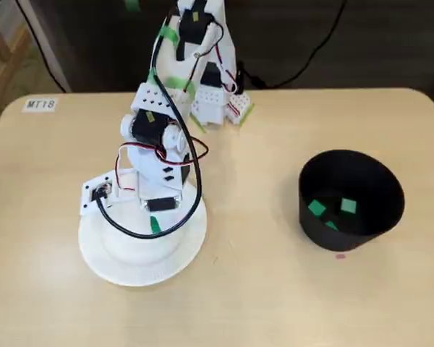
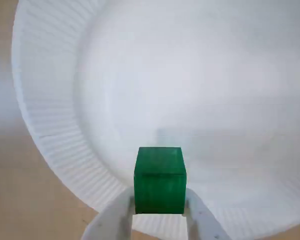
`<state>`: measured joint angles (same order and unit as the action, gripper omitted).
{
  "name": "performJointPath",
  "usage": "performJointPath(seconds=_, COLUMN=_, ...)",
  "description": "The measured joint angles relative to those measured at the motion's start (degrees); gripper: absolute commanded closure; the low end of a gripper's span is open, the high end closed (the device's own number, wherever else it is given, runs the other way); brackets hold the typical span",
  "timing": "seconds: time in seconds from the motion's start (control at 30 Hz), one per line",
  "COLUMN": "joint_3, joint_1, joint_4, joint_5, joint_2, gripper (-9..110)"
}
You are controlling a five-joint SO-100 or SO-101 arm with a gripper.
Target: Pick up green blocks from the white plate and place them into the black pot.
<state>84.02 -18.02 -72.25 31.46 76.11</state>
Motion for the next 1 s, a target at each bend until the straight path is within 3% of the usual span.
performJointPath(seconds=0.2, joint_3=0.0, joint_1=3.5, joint_4=3.0, joint_5=-2.5, joint_2=5.2, gripper=104)
performJointPath(seconds=0.47, joint_3=-7.6, joint_1=18.6, joint_4=4.6, joint_5=-11.3, joint_2=13.7, gripper=104)
performJointPath(seconds=0.83, joint_3=-18.7, joint_1=48.2, joint_4=-6.2, joint_5=-26.4, joint_2=16.5, gripper=104)
performJointPath(seconds=1.0, joint_3=-18.7, joint_1=56.5, joint_4=-11.6, joint_5=-31.1, joint_2=17.0, gripper=104)
